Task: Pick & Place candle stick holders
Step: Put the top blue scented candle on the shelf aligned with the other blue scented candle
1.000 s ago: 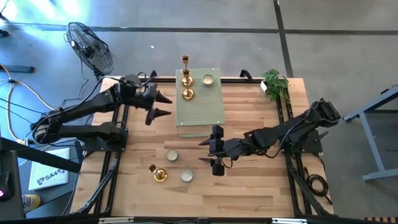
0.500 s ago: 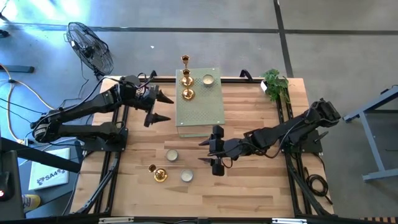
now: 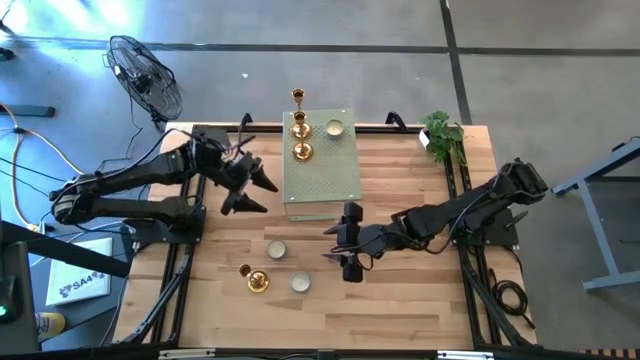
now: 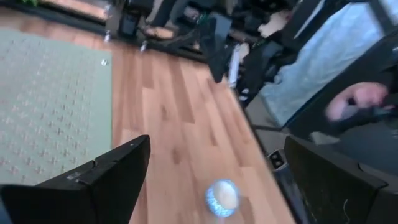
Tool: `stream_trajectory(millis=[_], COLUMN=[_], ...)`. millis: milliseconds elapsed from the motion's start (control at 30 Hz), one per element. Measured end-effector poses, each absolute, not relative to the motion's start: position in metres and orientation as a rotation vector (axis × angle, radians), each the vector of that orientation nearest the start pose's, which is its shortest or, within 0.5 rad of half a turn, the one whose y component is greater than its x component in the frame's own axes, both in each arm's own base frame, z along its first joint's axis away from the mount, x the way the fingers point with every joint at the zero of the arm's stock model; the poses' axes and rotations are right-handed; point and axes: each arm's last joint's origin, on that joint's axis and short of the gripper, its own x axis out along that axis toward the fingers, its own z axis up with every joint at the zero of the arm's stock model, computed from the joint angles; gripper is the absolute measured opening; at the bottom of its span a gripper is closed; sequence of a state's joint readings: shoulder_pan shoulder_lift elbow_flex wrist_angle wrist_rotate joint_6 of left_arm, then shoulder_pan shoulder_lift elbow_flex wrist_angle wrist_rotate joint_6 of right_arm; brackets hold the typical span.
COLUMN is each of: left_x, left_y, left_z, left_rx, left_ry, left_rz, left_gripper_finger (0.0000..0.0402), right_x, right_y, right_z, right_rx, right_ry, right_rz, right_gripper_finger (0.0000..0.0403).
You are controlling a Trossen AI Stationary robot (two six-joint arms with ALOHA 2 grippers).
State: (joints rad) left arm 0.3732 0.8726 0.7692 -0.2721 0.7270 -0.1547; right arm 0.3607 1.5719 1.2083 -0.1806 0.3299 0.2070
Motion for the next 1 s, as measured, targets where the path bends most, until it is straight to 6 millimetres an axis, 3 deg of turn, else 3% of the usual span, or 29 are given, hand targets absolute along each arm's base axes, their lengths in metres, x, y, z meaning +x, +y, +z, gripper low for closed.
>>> stream_trajectory(millis=[167, 333, 500, 733, 900, 1000], left_x=[0.18, 0.172, 0.169, 0.177, 0.188, 0.196], left_y=[0.027, 0.006, -0.008, -0.026, -0.039, -0.048], left_z=[0.313, 0.323, 0.319, 0.304, 0.29, 0.281], left_rx=[-0.229, 0.008, 0.133, 0.196, 0.433, 0.476], left_ry=[0.442, 0.577, 0.65, 0.777, 0.84, 0.872], left_rz=[-0.247, -0.158, -0.116, -0.198, -0.345, -0.393], left_gripper_finger=[0.0363, 0.0362, 0.0362, 0.0362, 0.0363, 0.0363], right_x=[0.331, 0.331, 0.33, 0.33, 0.331, 0.331], right_y=[0.115, 0.116, 0.117, 0.117, 0.117, 0.117], right_z=[0.284, 0.284, 0.284, 0.284, 0.284, 0.284], right_rx=[0.025, 0.036, 0.028, 0.023, 0.021, 0.02], right_ry=[0.548, 0.561, 0.566, 0.568, 0.56, 0.555], right_rz=[-0.029, 0.013, 0.048, 0.062, 0.049, 0.041], right_gripper_finger=[0.0259, 0.0259, 0.0259, 0.0259, 0.0259, 0.0259])
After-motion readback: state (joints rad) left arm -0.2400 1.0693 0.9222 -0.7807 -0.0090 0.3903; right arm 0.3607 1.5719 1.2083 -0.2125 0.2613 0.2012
